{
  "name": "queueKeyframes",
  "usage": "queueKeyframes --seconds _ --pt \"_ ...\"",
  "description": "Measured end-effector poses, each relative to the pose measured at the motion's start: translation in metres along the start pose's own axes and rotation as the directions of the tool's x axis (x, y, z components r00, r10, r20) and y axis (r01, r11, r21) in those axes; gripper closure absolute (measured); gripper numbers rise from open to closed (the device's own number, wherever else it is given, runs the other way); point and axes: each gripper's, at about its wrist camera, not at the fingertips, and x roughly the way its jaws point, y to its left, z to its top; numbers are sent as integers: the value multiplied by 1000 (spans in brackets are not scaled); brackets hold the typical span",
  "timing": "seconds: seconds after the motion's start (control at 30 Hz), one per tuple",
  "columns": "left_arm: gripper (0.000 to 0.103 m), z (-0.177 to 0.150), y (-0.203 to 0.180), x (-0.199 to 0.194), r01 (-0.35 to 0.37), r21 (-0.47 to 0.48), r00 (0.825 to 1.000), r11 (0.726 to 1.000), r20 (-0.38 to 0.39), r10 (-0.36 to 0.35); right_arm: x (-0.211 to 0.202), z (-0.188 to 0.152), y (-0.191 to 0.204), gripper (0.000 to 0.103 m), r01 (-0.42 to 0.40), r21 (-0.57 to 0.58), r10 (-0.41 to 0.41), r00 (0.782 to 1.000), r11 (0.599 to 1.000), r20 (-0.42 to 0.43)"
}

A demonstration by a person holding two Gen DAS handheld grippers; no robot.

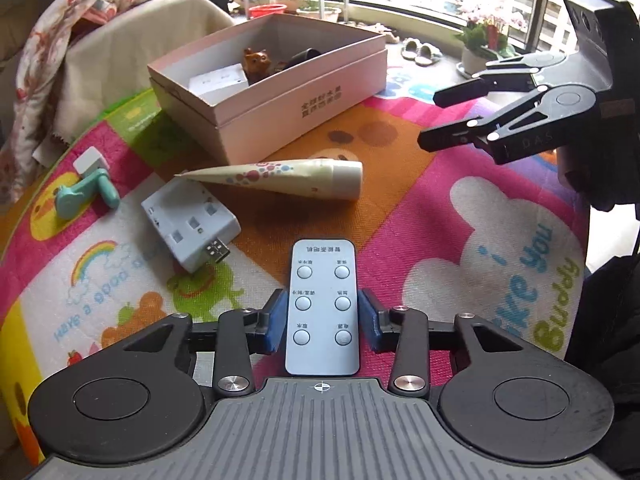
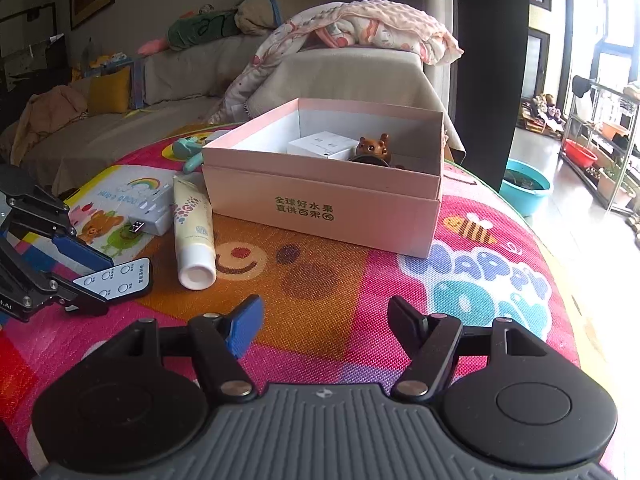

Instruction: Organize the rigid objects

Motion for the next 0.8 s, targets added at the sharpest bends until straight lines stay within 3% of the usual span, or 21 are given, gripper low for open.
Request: queueKeyframes --seconds 0.17,0.2,0.23,0.4,0.5,0.67,0.73,0.8 --pt "60 23 -14 -34 -33 11 996 999 85 32 -19 0 -5 34 7 8 -7 999 1000 46" --pt "69 35 -10 -42 -45 -5 992 999 118 46 -22 0 -6 34 7 13 -7 998 1000 56" --pt "97 48 -4 -50 -52 -22 987 998 152 55 -25 0 -8 34 6 19 -8 998 1000 65" --pt "94 120 34 -58 -101 -115 941 988 311 132 -34 2 -17 34 3 64 -10 995 998 98" --pt "94 141 50 -43 -68 -159 940 985 321 117 -37 1 -17 34 8 72 -16 994 997 111" --pt "92 109 62 -31 -46 -253 954 966 276 117 -37 4 -9 34 -37 59 31 995 998 95" --pt "91 81 73 -32 -61 -332 955 941 254 152 -28 10 4 34 -83 46 79 994 995 76" --pt "90 49 87 -37 -110 -428 949 897 222 222 -17 17 27 34 -137 19 136 989 990 54"
